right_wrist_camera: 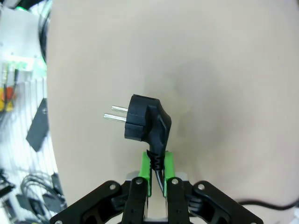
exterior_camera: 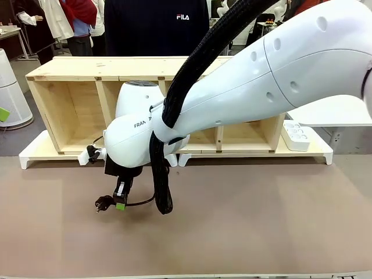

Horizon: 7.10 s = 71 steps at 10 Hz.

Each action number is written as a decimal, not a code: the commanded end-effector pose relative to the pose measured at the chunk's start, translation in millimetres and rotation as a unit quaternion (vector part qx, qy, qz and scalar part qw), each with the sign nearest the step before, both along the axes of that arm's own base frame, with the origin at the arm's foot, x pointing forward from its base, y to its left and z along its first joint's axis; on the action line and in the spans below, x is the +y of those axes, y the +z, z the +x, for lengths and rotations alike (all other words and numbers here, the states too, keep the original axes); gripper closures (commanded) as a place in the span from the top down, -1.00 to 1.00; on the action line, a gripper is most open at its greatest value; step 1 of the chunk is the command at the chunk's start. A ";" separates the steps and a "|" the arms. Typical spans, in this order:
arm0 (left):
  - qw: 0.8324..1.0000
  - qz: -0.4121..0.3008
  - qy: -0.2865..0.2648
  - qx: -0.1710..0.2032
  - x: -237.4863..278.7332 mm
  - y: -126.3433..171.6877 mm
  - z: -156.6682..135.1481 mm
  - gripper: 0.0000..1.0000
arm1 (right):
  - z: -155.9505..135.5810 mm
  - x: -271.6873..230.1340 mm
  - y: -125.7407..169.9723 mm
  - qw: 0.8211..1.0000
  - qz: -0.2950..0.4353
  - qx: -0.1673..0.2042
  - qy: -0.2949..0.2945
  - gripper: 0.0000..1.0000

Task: Perform cable management.
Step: Pull the grasped Power Cable to the location of the Power Strip.

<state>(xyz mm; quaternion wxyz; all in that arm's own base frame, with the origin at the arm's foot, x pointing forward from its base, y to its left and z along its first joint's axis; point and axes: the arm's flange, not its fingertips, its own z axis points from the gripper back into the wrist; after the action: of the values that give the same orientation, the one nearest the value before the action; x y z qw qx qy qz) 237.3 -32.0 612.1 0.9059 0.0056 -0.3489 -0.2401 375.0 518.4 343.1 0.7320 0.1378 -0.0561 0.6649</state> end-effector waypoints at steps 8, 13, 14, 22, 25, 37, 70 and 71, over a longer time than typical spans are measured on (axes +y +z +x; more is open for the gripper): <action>1.000 -0.001 0.001 -0.001 0.8 0.3 -0.4 1.00 | -10.6 -49.6 -0.6 0.974 0.062 0.058 -0.210 -0.73; 1.000 -0.001 0.001 -0.001 0.8 0.3 -0.4 1.00 | -10.6 -49.6 -0.6 0.974 0.062 0.058 -0.210 -0.73; 1.000 -0.001 0.001 -0.001 0.8 0.3 -0.4 1.00 | -10.6 -49.6 -0.6 0.974 0.062 0.058 -0.210 -0.73; 1.000 -0.001 0.001 -0.001 0.8 0.3 -0.4 1.00 | -8.1 -169.2 28.3 0.928 0.030 0.011 -0.372 -0.73; 1.000 -0.001 0.001 -0.001 0.8 0.3 -0.4 1.00 | -9.0 -204.9 33.9 0.911 0.002 -0.004 -0.413 -0.73; 1.000 -0.001 0.001 -0.001 0.8 0.3 -0.4 1.00 | 22.8 -386.5 40.2 0.803 -0.012 0.016 -0.595 -0.73; 1.000 -0.001 0.001 -0.001 0.8 0.3 -0.4 1.00 | 102.6 -548.7 114.4 0.609 -0.002 -0.147 -0.779 -0.73; 1.000 -0.001 0.001 -0.001 0.8 0.3 -0.4 1.00 | 109.8 -551.6 119.5 0.619 0.012 -0.145 -0.772 -0.73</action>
<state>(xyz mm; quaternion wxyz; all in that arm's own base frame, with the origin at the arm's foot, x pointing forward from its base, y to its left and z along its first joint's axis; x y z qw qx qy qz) 237.2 -32.0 612.2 0.9058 0.0056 -0.3490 -0.2401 473.2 -34.2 464.4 0.9588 -0.0524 -0.2413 -0.1407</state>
